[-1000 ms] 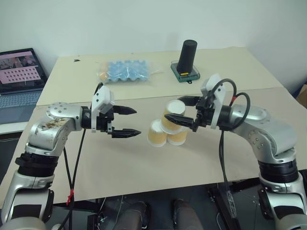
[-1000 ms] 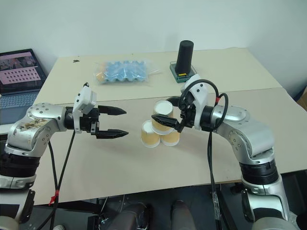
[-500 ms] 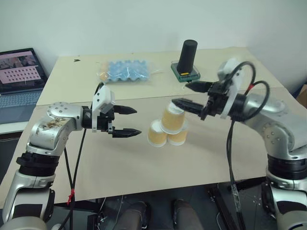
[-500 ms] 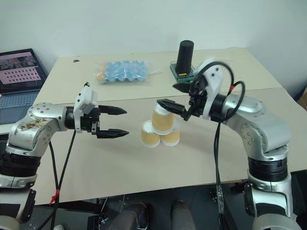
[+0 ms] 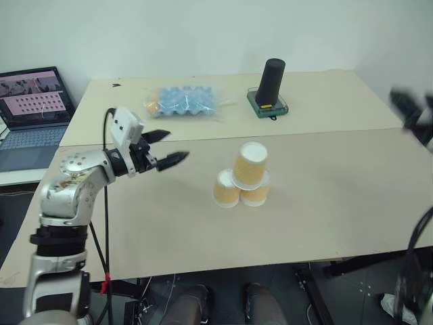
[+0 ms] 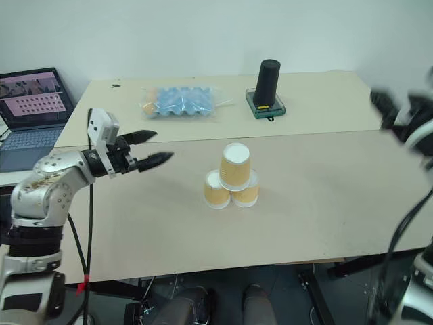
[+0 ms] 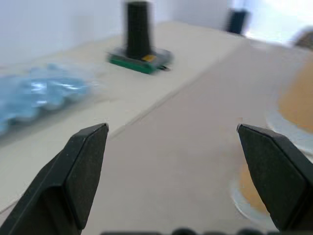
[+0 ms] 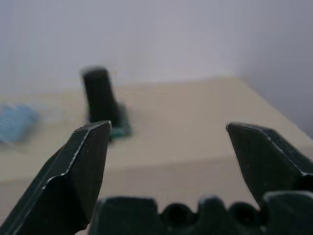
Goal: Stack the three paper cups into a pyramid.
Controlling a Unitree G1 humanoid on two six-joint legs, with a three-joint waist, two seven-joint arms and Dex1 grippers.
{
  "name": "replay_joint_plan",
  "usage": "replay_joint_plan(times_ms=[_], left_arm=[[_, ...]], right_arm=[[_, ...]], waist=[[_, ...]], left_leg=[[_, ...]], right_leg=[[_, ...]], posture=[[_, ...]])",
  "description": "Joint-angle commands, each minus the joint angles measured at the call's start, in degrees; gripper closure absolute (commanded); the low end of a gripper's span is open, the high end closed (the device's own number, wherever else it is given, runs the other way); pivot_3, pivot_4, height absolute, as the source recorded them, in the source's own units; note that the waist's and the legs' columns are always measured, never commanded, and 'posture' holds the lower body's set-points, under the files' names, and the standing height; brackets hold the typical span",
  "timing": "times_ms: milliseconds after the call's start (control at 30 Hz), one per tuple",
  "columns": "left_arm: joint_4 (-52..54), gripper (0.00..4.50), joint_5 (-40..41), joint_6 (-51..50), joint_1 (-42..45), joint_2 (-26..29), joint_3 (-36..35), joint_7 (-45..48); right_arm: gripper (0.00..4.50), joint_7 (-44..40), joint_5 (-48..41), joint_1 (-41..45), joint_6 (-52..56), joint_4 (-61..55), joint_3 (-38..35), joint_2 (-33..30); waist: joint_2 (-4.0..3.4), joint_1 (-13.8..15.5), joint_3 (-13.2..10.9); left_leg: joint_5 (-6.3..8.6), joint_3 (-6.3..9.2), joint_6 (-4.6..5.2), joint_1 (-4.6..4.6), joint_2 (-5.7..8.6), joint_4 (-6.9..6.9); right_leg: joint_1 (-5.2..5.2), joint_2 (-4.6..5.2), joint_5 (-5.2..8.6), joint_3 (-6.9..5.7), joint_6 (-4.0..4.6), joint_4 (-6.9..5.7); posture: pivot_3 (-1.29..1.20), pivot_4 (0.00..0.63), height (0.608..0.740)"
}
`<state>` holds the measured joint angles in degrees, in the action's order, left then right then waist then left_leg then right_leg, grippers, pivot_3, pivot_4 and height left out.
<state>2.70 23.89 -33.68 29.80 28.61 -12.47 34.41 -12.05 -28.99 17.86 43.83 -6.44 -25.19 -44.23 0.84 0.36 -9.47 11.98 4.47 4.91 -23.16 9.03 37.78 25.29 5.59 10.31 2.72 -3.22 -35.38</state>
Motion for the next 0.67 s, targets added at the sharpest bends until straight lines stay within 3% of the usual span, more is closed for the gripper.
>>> replay_joint_plan(times_ms=[33,133,233,367,667], left_arm=[[0.0,0.0,-3.9,4.9,-2.1,-3.8,-5.4,-12.7],[-2.8,0.0,-6.2,10.8,-3.5,-8.9,-11.7,-24.9],[-5.4,0.0,-6.9,15.0,-4.9,-10.8,-15.5,-30.3],[-6.2,0.0,-9.3,20.3,-9.5,-9.9,-15.8,-31.3],[-3.7,0.0,-7.1,20.6,-14.3,-9.9,-15.5,-30.0]], right_arm=[[0.04,2.2,8.6,-1.9,-11.5,-0.2,3.3,2.4],[0.04,4.1,12.5,-2.4,-20.6,3.8,5.5,8.6],[0.04,3.6,13.0,-1.8,-25.6,7.4,5.4,12.8],[0.04,3.9,14.4,-1.3,-30.3,12.3,4.9,15.4],[0.04,3.2,15.8,0.7,-34.9,17.9,5.8,17.3]], waist=[[-0.15,-0.4,0.0],[-0.13,-0.6,0.0],[-0.1,-0.6,0.0],[-0.11,-0.2,0.0],[-0.11,0.3,0.0]], left_leg=[[-0.14,-0.06,-0.23,0.0,-0.01,-0.01],[-0.09,-0.12,-0.17,0.15,-0.08,-0.01],[0.06,-0.11,0.07,0.29,-0.1,-0.02],[-0.07,-0.1,-0.14,0.26,-0.02,-0.02],[0.13,-0.06,0.19,0.33,-0.01,0.0]], right_leg=[[0.04,-0.02,0.0,0.06,0.0,-0.04],[-0.09,-0.17,0.0,0.12,-0.01,-0.02],[-0.25,-0.34,-0.02,0.06,0.0,0.07],[-0.22,-0.32,-0.02,0.03,0.0,0.11],[-0.2,-0.31,-0.09,-0.08,-0.11,0.27]], posture=[[0.0,0.15,0.74],[0.0,0.15,0.74],[0.0,0.15,0.74],[0.0,0.15,0.74],[0.0,0.15,0.74]])
